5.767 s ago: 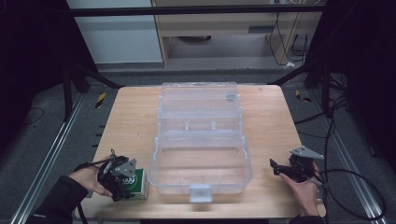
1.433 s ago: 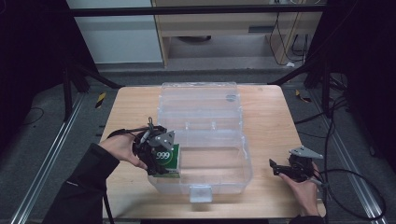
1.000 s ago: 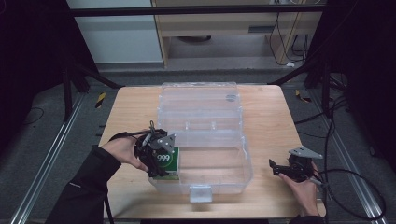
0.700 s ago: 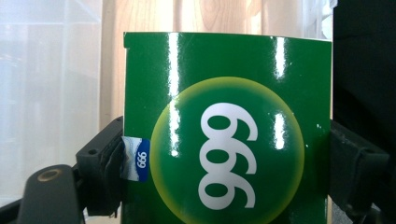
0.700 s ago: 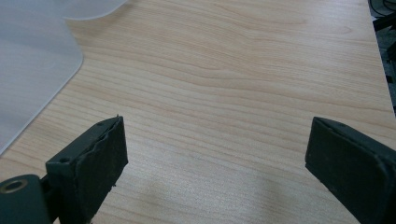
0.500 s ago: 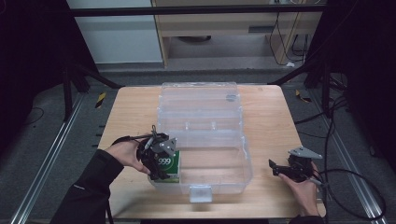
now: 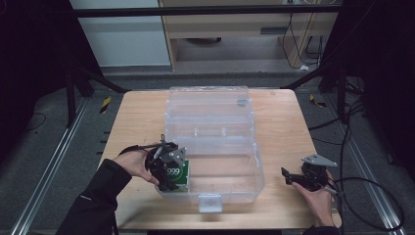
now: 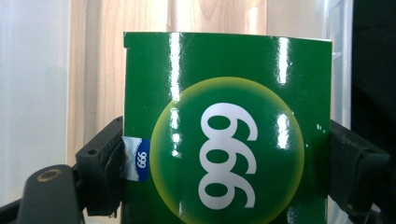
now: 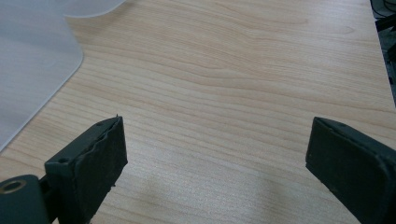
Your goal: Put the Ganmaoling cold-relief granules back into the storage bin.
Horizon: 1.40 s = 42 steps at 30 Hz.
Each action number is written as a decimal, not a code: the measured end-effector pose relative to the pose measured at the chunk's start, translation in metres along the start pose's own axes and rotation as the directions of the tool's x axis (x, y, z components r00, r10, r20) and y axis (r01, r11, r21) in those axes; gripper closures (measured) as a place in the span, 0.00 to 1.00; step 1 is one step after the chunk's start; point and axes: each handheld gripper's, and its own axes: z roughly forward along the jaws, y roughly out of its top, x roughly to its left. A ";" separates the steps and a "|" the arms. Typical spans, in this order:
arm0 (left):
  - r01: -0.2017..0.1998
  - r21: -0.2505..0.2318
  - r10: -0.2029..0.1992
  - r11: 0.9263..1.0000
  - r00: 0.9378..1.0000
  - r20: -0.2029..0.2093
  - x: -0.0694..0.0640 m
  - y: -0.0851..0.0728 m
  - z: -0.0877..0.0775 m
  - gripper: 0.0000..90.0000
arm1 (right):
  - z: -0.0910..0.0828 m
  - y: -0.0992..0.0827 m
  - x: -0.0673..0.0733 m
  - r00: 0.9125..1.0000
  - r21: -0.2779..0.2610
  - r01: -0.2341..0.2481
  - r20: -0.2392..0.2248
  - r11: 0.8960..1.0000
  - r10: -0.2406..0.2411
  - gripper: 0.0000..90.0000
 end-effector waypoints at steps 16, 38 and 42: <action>-0.012 -0.001 0.012 1.000 1.000 0.004 0.000 -0.003 0.005 0.16 | 0.001 0.000 0.000 1.000 0.000 0.010 0.003 1.000 -0.010 0.05; -0.025 0.001 0.025 1.000 1.000 -0.004 0.001 -0.004 0.008 0.15 | 0.001 0.000 0.000 1.000 0.006 0.006 -0.001 1.000 -0.006 0.05; -0.013 -0.051 0.013 0.999 1.000 -0.010 0.001 -0.005 -0.001 0.15 | 0.001 0.000 0.000 1.000 0.008 0.007 0.000 1.000 -0.007 0.05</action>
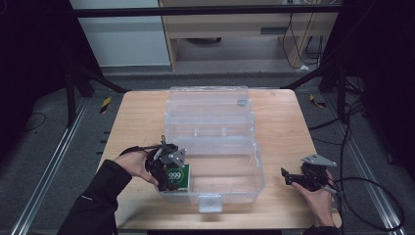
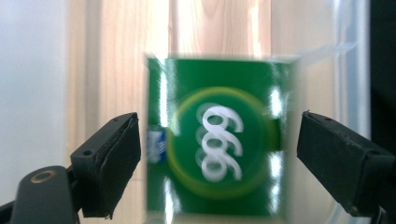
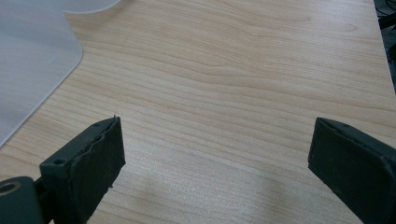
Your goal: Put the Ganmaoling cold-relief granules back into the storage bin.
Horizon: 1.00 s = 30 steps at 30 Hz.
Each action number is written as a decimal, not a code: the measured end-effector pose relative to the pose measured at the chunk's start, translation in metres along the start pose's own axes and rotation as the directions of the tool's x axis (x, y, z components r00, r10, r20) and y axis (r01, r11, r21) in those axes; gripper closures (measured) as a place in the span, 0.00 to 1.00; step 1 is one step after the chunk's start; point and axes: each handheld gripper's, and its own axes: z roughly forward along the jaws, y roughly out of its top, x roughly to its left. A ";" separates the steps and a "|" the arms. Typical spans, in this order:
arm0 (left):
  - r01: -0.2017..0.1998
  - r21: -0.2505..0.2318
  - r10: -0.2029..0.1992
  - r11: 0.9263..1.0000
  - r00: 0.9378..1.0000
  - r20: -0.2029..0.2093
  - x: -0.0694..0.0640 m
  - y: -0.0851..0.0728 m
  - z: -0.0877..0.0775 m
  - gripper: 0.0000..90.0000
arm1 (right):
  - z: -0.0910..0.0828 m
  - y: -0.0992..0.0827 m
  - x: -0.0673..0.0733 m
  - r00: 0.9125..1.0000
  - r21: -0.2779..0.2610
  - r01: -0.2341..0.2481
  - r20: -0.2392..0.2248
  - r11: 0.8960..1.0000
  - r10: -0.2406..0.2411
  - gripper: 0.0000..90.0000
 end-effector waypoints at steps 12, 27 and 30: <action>0.004 -0.086 -0.011 0.996 0.997 -0.073 -0.007 -0.006 -0.034 0.20 | -0.001 0.000 0.000 1.000 -0.001 -0.003 -0.003 1.000 0.003 0.05; 0.156 -0.267 -0.223 0.951 0.944 -0.245 -0.022 -0.062 -0.070 0.26 | -0.002 0.000 0.000 1.000 -0.005 -0.007 0.000 1.000 0.007 0.05; 0.212 -0.313 -0.294 0.926 0.925 -0.242 -0.025 -0.077 -0.068 0.25 | -0.002 0.000 0.000 1.000 -0.006 -0.006 -0.001 1.000 0.006 0.06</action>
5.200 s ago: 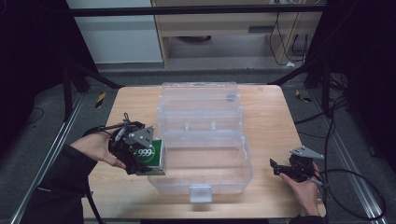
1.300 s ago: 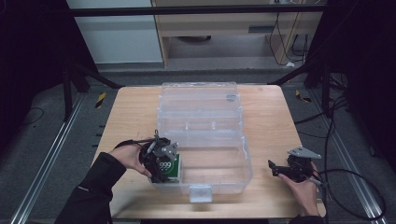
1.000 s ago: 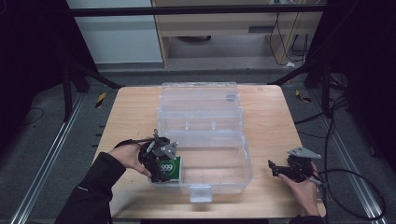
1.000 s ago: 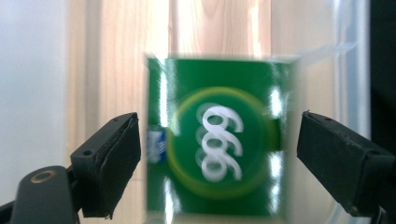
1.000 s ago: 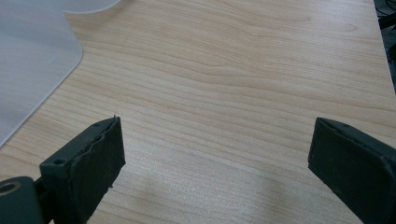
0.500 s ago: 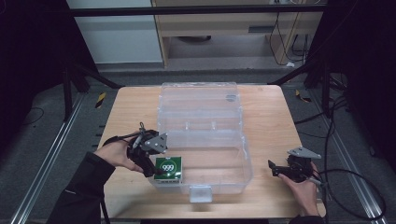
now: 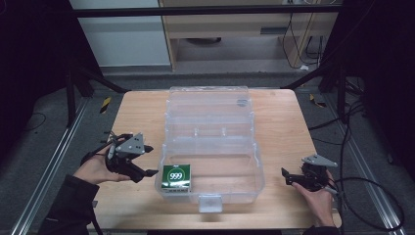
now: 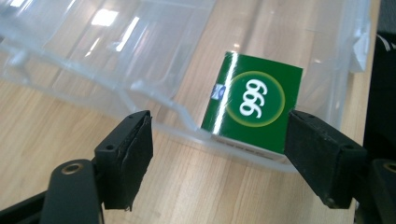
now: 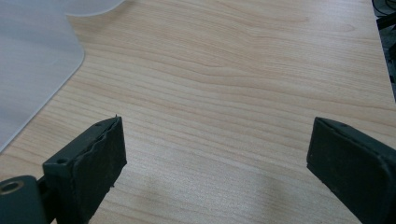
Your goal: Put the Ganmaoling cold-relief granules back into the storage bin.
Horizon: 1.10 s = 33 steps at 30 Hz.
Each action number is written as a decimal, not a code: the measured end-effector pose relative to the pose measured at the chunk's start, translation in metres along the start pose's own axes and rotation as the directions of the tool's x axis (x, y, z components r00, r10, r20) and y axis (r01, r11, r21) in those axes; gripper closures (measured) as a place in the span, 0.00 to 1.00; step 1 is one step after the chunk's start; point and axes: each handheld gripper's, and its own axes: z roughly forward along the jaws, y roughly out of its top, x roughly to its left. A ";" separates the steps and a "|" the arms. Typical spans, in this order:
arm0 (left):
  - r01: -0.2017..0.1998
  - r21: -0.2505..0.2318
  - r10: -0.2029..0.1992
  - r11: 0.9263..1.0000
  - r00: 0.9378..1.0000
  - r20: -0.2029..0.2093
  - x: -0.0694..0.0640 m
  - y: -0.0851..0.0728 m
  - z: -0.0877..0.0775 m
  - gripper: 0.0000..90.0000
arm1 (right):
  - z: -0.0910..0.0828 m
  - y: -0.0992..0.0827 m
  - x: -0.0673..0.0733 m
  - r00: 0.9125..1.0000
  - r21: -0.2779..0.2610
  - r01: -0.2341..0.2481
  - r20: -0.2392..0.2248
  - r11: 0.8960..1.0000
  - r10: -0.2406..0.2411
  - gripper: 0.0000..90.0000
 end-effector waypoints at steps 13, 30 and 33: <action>0.310 -0.157 -0.333 0.938 0.931 -0.150 0.006 -0.066 0.017 0.26 | 0.000 0.000 0.000 1.000 -0.002 -0.003 0.000 1.000 0.003 0.06; 0.483 -0.176 -0.514 0.858 0.803 -0.303 0.012 -0.102 0.042 0.27 | -0.002 -0.001 -0.001 1.000 -0.006 -0.003 0.004 1.000 0.003 0.06; 0.495 -0.162 -0.520 0.854 0.796 -0.311 0.013 -0.106 0.046 0.27 | -0.002 -0.001 -0.001 1.000 -0.003 -0.006 0.003 1.000 0.006 0.05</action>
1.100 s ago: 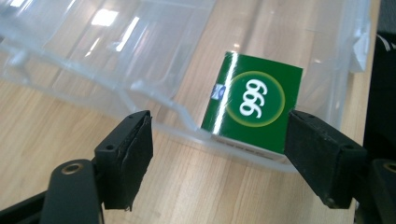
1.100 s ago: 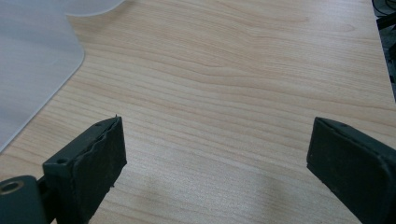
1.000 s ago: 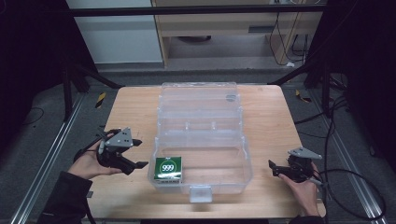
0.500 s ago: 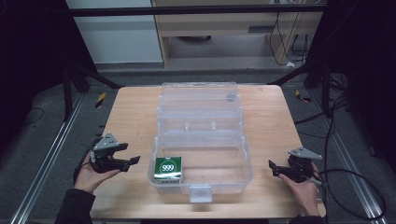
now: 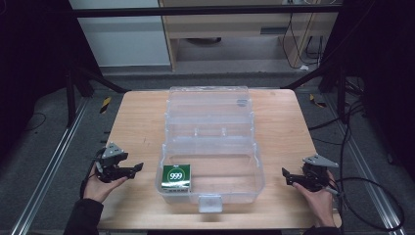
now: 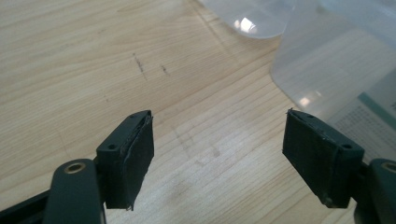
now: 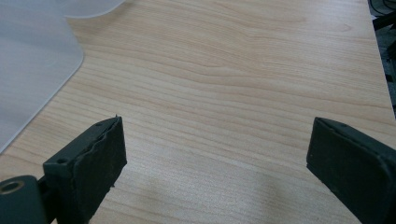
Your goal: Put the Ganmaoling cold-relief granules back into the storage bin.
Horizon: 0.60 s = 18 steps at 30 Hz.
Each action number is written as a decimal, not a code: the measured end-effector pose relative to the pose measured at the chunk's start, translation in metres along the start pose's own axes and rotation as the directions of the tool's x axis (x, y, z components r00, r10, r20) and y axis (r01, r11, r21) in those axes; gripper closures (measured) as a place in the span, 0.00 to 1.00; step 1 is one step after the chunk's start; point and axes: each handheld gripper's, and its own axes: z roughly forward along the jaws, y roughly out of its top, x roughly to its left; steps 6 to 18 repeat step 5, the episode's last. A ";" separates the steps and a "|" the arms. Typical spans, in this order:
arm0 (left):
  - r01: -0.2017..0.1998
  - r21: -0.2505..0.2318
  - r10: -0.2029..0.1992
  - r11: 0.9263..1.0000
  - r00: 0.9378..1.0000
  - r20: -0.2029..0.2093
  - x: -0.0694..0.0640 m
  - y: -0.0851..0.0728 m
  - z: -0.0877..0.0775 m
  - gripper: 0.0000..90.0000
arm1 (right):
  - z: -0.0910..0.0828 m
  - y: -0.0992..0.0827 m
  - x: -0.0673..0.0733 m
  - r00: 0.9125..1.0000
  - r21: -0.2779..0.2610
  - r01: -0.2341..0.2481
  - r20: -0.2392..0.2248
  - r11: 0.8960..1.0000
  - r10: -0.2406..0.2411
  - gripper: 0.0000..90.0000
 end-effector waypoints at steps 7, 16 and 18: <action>0.006 0.036 -0.005 0.999 1.000 -0.029 0.004 -0.005 0.006 0.27 | 0.000 0.000 0.000 1.000 0.005 -0.005 0.003 1.000 0.005 0.05; 0.006 0.036 -0.005 0.999 1.000 -0.029 0.004 -0.005 0.006 0.27 | 0.000 0.000 0.000 1.000 0.005 -0.005 0.003 1.000 0.005 0.05; 0.006 0.036 -0.005 0.999 1.000 -0.029 0.004 -0.005 0.006 0.27 | 0.000 0.000 0.000 1.000 0.005 -0.005 0.003 1.000 0.005 0.05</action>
